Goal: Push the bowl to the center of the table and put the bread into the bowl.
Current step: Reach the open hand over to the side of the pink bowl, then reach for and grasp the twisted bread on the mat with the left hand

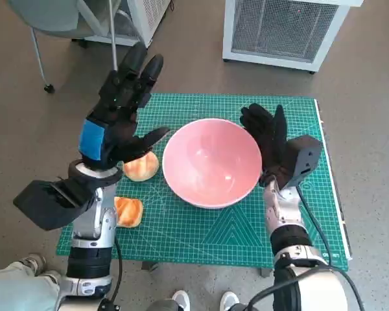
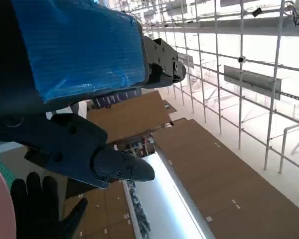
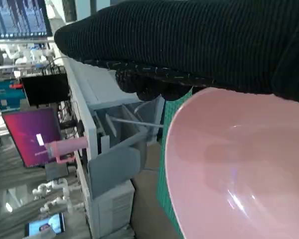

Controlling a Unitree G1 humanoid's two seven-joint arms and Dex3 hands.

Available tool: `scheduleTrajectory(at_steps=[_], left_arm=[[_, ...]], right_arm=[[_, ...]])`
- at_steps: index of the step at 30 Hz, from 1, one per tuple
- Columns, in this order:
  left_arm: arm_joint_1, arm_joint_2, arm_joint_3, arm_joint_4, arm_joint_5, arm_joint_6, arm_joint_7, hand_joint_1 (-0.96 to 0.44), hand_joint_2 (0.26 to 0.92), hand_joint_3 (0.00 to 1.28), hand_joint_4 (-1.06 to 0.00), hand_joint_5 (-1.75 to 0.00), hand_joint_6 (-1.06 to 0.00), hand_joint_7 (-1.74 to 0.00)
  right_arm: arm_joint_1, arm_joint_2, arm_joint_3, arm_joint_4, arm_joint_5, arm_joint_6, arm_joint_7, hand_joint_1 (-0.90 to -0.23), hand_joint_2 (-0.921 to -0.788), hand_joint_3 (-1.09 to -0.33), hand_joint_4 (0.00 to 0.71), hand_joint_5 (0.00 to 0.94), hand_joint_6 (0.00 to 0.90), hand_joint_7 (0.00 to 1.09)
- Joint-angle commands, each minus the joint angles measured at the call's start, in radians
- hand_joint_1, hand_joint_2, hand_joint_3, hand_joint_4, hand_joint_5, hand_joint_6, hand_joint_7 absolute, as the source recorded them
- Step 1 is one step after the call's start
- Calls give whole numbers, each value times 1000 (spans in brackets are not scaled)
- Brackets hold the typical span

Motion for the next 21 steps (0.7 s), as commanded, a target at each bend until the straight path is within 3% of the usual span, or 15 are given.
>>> scheduleTrajectory(at_steps=[1,5,11,16,21], left_arm=[[18,-2,-3,-19,-2,5,-3,-352,921,160,-227,-1,-265,-7],[18,0,-2,-22,-7,8,-6,-355,921,160,-227,-1,-264,-7],[12,-9,-8,-26,-8,13,-5,-354,921,160,-228,-1,-265,-7],[5,-18,-17,-36,-6,17,-3,-351,921,160,-228,-1,-266,-7],[-7,-23,-20,-31,-17,18,-15,-358,921,160,-227,-1,-263,-5]], right_arm=[[-1,-34,14,-5,-25,-17,-23,-698,-921,-763,283,3,138,401],[-3,-45,24,-33,-36,-70,-40,-688,-921,-775,279,1,136,399],[14,-44,45,-122,-45,-203,-26,-690,-921,-782,279,1,135,400],[47,-53,80,-240,-39,-321,44,-682,-921,-801,282,2,130,415],[85,-64,112,-378,-15,-387,115,-666,-921,-829,282,1,80,505]])
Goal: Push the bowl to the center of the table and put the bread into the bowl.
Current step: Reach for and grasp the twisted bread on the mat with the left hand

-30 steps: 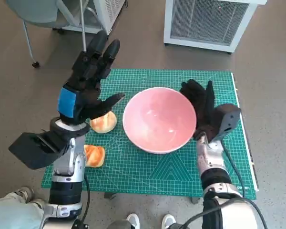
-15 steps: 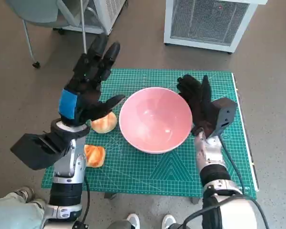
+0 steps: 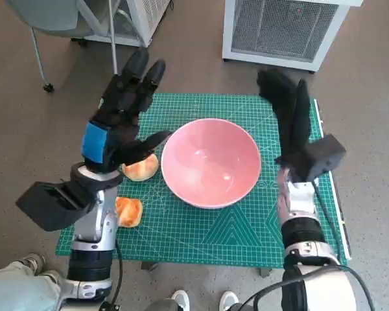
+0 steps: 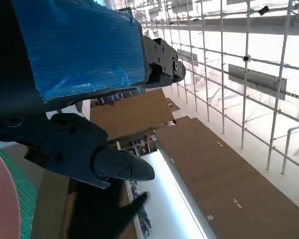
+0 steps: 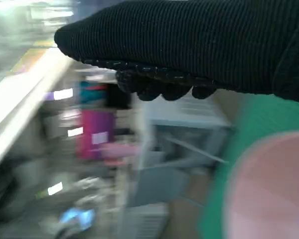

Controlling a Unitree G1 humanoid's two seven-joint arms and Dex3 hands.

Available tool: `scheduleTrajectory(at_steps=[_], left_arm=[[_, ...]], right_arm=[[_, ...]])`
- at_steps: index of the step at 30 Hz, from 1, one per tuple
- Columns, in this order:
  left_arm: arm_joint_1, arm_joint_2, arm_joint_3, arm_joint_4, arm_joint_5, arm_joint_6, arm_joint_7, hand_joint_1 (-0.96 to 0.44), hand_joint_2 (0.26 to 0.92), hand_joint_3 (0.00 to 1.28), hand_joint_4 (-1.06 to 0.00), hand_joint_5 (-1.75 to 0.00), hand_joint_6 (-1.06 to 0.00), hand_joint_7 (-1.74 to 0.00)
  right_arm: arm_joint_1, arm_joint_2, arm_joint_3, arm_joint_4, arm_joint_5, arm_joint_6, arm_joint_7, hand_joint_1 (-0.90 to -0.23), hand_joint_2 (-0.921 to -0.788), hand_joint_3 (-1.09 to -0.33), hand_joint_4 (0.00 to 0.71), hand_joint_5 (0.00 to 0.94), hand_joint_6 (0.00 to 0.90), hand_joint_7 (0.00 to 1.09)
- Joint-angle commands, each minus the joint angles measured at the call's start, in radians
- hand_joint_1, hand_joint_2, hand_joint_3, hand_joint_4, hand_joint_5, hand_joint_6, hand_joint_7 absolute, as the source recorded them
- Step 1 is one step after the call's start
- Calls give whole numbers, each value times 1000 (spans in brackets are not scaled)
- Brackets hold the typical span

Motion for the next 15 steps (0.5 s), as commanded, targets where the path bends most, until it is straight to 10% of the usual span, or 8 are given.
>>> scheduleTrajectory(at_steps=[1,15], left_arm=[[-21,-4,-4,-12,-18,4,-15,-358,921,160,-227,-1,-262,-5],[-68,-10,2,40,-52,-27,-81,-363,921,159,-229,-1,-275,-11]], right_arm=[[68,-15,34,-127,24,-41,76,-663,-921,-832,281,0,74,515],[173,-29,93,-439,87,27,153,-692,-921,-775,280,1,52,571]])
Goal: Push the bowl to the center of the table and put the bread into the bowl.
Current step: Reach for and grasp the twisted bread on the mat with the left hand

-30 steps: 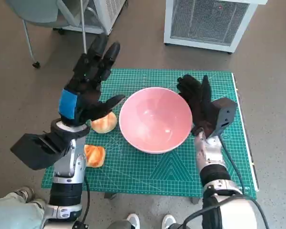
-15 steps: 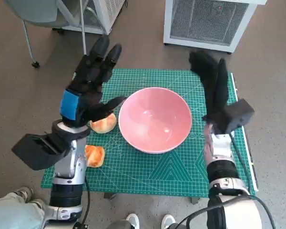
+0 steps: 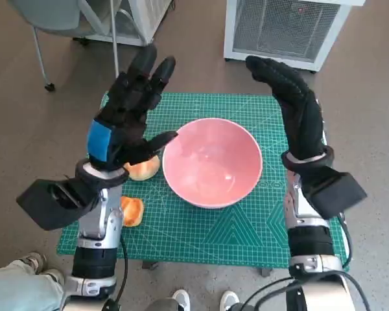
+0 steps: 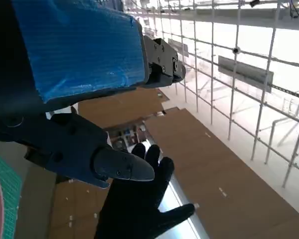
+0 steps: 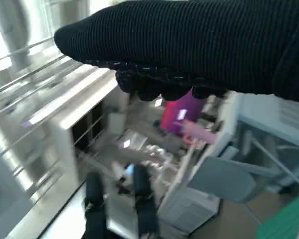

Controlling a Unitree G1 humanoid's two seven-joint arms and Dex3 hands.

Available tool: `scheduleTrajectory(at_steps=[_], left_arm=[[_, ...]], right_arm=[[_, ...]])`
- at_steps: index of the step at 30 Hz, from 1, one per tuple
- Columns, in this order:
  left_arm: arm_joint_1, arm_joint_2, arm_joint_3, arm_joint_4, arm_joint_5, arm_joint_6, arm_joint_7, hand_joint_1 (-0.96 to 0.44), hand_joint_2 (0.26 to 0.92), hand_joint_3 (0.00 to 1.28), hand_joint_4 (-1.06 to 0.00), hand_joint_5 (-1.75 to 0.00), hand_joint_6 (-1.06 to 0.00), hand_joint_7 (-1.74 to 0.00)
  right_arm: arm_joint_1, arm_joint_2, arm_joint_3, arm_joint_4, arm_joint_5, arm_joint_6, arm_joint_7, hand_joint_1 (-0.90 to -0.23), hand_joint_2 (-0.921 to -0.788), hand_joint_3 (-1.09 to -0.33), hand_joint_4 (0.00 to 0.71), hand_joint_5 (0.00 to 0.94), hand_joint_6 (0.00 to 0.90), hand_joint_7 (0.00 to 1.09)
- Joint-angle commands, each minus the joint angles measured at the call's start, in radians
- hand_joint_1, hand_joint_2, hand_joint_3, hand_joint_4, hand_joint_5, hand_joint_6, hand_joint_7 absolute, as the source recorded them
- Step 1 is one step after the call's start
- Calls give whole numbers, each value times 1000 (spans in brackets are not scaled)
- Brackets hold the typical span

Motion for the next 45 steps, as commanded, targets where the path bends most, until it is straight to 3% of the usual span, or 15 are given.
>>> scheduleTrajectory(at_steps=[1,17,20,25,29,37,45], left_arm=[[-32,-1,4,24,-6,-27,-18,-364,921,159,-229,-1,-275,-11],[-49,53,31,20,12,-36,-44,-380,921,160,-243,-5,-272,-8],[-43,136,50,2,73,-34,-40,-397,921,168,-226,-2,-265,-4],[-14,370,73,-88,154,115,-116,-468,921,137,-204,0,-274,-8],[6,505,106,-150,209,188,-139,-511,908,65,-201,-2,-319,-29],[74,676,140,-224,203,247,-239,-502,878,13,-244,-15,-344,-37],[208,767,167,-329,224,286,-292,-417,842,0,-242,-6,-379,-50]], right_arm=[[48,-9,16,-51,10,33,16,-689,-921,-774,280,2,51,572],[57,-17,32,-69,-11,30,3,-679,-921,-769,286,4,47,589],[61,-20,33,-82,-17,34,-5,-687,-921,-772,286,4,47,590],[66,-21,33,-101,-25,36,-16,-696,-921,-777,286,3,44,593],[68,-20,35,-115,-32,42,-28,-700,-921,-781,285,3,42,596],[70,-15,35,-129,-45,49,-52,-701,-921,-786,285,2,36,603],[79,-10,38,-144,-52,49,-71,-699,-921,-793,290,5,29,615]])
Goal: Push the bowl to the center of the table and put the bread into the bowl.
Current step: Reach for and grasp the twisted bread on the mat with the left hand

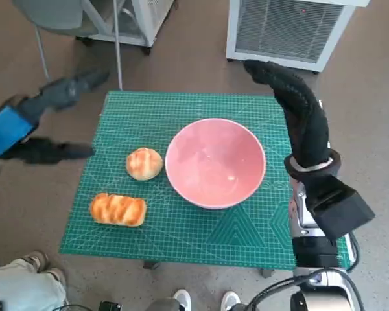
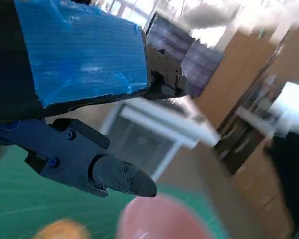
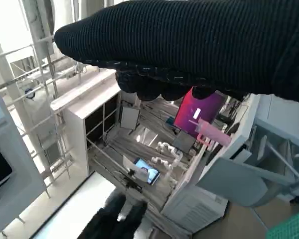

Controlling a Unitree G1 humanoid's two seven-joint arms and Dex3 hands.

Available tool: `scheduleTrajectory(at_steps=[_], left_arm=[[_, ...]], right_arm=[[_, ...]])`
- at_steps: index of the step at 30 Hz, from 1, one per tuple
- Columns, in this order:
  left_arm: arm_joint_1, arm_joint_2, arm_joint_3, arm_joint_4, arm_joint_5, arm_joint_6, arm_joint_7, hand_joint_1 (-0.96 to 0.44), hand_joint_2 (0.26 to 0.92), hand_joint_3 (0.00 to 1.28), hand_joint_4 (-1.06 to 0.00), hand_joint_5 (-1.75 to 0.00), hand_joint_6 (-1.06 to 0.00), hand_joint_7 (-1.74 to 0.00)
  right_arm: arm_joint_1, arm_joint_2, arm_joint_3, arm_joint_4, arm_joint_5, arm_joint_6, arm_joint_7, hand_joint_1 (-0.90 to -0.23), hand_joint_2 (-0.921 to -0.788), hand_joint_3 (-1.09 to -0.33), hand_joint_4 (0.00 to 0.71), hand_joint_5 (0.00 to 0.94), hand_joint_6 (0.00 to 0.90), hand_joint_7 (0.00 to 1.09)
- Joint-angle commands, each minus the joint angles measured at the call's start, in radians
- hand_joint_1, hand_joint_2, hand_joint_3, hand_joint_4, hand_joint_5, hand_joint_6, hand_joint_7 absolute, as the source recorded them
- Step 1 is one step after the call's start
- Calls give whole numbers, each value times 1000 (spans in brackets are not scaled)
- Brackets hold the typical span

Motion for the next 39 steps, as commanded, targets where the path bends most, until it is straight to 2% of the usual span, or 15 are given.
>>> scheduleTrajectory(at_steps=[1,7,20,30,39], left_arm=[[90,52,9,-76,27,39,-31,-418,840,0,-242,-5,-381,-51],[189,85,11,-155,121,61,-17,-444,839,1,-251,-7,-377,-49],[327,72,-32,-211,308,55,31,-484,844,1,-276,-10,-382,-49],[392,43,-90,-228,406,57,65,-492,839,3,-275,-4,-371,-37],[401,13,-167,-170,451,17,98,-487,845,5,-280,-4,-370,-27]], right_arm=[[29,0,5,-9,-11,13,-14,-699,-921,-795,290,4,27,617],[33,4,7,-15,-11,17,-23,-694,-921,-798,290,4,21,627],[32,7,7,-13,10,32,-21,-684,-921,-805,286,2,5,648],[39,6,8,-28,5,38,-24,-678,-921,-806,286,1,-1,658],[41,4,7,-29,2,41,-25,-674,-921,-802,286,1,-1,659]])
